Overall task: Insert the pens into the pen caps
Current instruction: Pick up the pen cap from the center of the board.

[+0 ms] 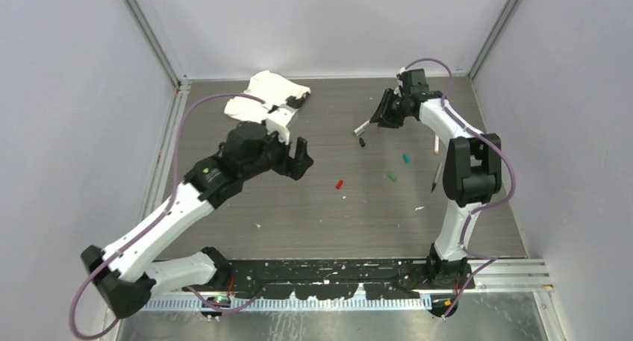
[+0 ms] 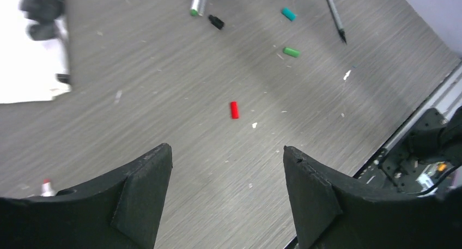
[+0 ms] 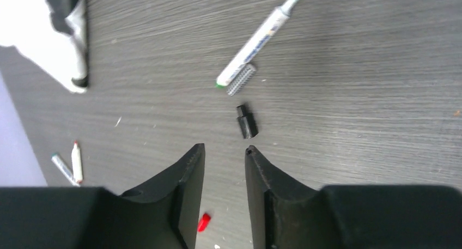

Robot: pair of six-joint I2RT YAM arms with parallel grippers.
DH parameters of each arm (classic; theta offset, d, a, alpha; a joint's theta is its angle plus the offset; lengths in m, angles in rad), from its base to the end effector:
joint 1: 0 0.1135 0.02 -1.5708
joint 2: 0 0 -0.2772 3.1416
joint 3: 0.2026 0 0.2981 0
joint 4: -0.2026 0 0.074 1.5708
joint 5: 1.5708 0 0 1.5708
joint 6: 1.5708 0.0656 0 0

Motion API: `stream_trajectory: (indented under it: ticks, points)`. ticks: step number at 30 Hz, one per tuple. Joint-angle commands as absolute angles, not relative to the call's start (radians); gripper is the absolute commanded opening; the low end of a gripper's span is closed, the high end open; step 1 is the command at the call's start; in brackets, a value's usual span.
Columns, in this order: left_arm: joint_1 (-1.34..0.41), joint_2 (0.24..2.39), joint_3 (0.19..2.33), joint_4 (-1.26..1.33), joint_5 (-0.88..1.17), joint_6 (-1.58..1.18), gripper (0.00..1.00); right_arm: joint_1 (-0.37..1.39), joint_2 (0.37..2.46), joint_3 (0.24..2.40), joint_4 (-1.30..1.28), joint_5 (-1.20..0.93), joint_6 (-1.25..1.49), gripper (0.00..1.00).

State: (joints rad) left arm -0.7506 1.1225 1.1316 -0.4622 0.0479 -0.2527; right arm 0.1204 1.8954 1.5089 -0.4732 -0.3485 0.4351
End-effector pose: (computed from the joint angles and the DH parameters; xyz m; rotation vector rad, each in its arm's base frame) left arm 0.2295 -0.2183 0.3649 0.5456 2.0189 -0.6727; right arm 0.4838 0.0811 0.2189 0.2275 2.4639 0.6694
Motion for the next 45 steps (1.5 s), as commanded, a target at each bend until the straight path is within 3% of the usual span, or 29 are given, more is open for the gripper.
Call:
stream_trajectory:
  ticks: [1, 3, 7, 36, 45]
  points:
    - [-0.746, 1.002, 1.053, -0.582, -0.111, -0.102, 0.77, 0.158, 1.982, 1.609, -0.568, -0.18, 0.587, 0.35]
    - [-0.739, 0.956, 0.973, -0.523, -0.136, -0.09, 0.77, 0.169, 2.019, 1.625, -0.561, -0.173, 0.618, 0.29]
    - [-0.736, 0.923, 0.956, -0.525, -0.139, -0.043, 0.76, 0.179, 2.082, 1.65, -0.529, -0.174, 0.65, 0.27]
    - [-0.735, 0.922, 0.927, -0.534, -0.137, -0.008, 0.75, 0.212, 2.243, 1.768, -0.509, -0.144, 0.716, 0.28]
    - [-0.735, 0.919, 0.926, -0.534, -0.138, -0.009, 0.74, 0.232, 2.256, 1.782, -0.557, -0.092, 0.648, 0.17]
